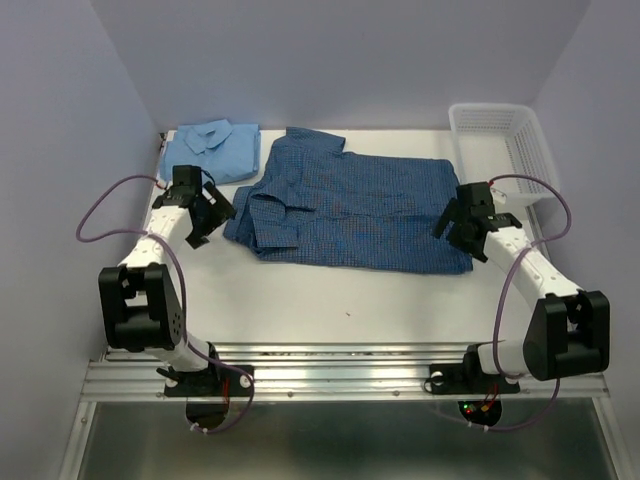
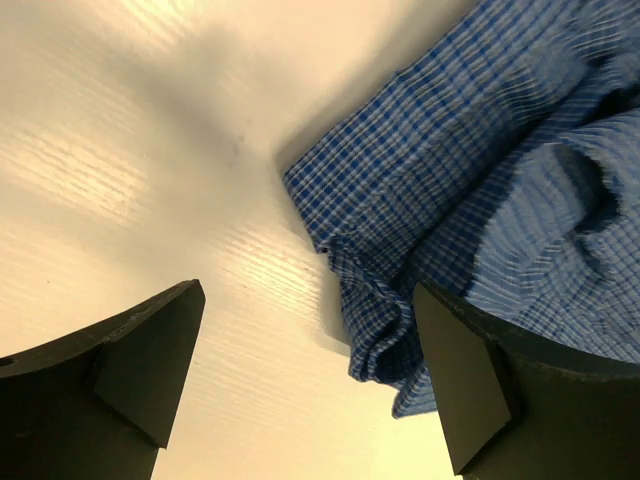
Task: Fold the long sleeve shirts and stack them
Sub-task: Fold the shirt
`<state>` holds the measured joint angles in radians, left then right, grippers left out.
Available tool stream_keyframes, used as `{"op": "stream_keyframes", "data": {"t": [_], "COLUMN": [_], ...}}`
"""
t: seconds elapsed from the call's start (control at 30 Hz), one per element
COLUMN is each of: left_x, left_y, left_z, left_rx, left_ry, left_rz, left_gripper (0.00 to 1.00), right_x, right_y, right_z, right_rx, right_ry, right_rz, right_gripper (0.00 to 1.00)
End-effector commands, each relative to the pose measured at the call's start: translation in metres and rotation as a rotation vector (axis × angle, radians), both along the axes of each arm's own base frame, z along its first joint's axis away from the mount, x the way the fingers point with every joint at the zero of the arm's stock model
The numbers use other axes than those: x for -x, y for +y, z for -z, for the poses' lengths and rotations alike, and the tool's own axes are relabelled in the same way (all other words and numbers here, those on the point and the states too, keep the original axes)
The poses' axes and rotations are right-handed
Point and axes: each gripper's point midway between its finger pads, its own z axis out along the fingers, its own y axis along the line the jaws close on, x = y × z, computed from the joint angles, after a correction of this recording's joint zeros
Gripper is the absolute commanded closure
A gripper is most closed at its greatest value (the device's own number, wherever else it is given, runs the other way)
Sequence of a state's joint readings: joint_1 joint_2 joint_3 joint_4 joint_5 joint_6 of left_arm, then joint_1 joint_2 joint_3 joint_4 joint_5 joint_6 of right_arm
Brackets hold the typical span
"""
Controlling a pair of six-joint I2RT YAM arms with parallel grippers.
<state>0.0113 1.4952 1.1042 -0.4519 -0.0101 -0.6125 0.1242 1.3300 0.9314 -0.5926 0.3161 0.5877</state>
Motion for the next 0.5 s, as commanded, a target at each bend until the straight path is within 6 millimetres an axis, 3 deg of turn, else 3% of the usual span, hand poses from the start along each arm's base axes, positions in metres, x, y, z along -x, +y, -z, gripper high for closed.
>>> {"op": "stream_keyframes", "data": {"t": [0.0,0.23,0.47], "left_x": [-0.005,-0.034,-0.031], "left_y": [-0.009,-0.019,-0.043], "left_z": [0.028,0.045,0.057], "left_rx": [0.072,0.126,0.191], "left_ry": [0.056,0.096,0.12], "left_rz": [0.003,0.029,0.111], "left_gripper": [0.01,0.01,0.03], "right_x": [0.004,0.011,0.021], "right_y": [-0.008,-0.013,-0.026], "right_z": [0.006,0.023,0.039], "right_rx": [0.03,0.039,0.053], "right_ry": [0.027,0.073,0.11], "right_rz": [0.035,0.052,0.109], "right_gripper": [0.0,0.0,0.0]}}
